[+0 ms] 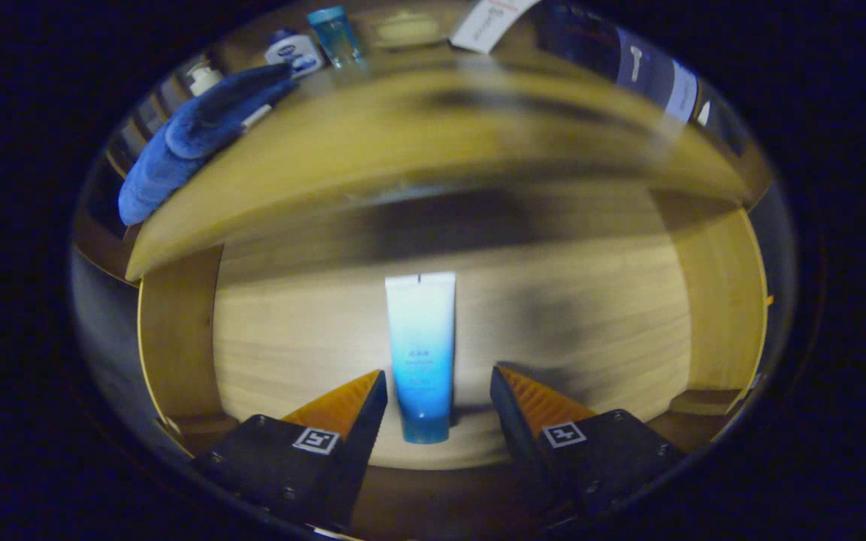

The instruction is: Pull open the drawer, take out the items inside it, and place them on the countertop above the cabinet.

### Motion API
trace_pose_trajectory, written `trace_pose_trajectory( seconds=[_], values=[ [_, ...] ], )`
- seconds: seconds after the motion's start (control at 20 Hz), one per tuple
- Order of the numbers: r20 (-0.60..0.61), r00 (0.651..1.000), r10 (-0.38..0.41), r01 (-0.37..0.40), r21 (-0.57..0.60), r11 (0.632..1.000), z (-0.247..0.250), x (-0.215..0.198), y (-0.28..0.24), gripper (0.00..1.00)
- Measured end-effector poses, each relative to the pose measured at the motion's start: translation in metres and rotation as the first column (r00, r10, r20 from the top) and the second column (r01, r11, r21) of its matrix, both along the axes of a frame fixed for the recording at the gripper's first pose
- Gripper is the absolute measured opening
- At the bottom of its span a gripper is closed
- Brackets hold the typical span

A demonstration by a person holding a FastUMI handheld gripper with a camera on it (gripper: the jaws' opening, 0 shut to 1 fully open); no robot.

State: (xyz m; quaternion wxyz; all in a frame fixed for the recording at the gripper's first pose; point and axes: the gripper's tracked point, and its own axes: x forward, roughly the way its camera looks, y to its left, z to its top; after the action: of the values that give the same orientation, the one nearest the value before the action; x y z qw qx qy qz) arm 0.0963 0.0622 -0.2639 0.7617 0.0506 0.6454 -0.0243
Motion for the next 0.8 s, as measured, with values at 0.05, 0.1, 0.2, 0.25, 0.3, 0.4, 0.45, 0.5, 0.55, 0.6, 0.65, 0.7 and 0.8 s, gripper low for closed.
trace_pose_trajectory(
  seconds=[0.05,0.1,0.2,0.25,0.3,0.4,0.45,0.5,0.55,0.6,0.65,0.7,0.8],
  values=[
    [0.050,0.998,-0.027,0.028,-0.022,0.999,-0.002,0.012,-0.005,0.83],
    [0.030,0.999,-0.034,0.036,-0.036,0.999,-0.006,0.011,-0.005,0.73],
    [0.106,0.994,-0.010,0.022,-0.113,0.993,-0.005,0.022,-0.018,0.52],
    [0.128,0.992,0.002,0.011,-0.106,0.994,-0.002,0.027,-0.016,0.41],
    [0.141,0.990,0.008,0.002,-0.076,0.997,0.000,0.027,-0.011,0.39],
    [0.186,0.982,0.018,-0.013,-0.029,0.999,0.006,0.032,-0.004,0.37],
    [0.200,0.979,0.025,-0.021,-0.023,1.000,0.010,0.033,-0.004,0.37],
    [0.215,0.976,0.030,-0.027,-0.019,0.999,0.012,0.032,-0.003,0.37],
    [0.226,0.973,0.046,-0.045,-0.012,0.999,0.014,0.029,-0.001,0.37],
    [0.248,0.967,0.065,-0.066,-0.005,0.998,0.020,0.025,0.000,0.37],
    [0.287,0.955,0.074,-0.078,0.002,0.997,0.027,0.027,0.001,0.37],
    [0.332,0.940,0.079,-0.088,0.012,0.996,0.034,0.028,0.003,0.37],
    [0.409,0.909,0.084,-0.118,0.058,0.991,0.051,0.028,0.010,0.37]
  ],
)
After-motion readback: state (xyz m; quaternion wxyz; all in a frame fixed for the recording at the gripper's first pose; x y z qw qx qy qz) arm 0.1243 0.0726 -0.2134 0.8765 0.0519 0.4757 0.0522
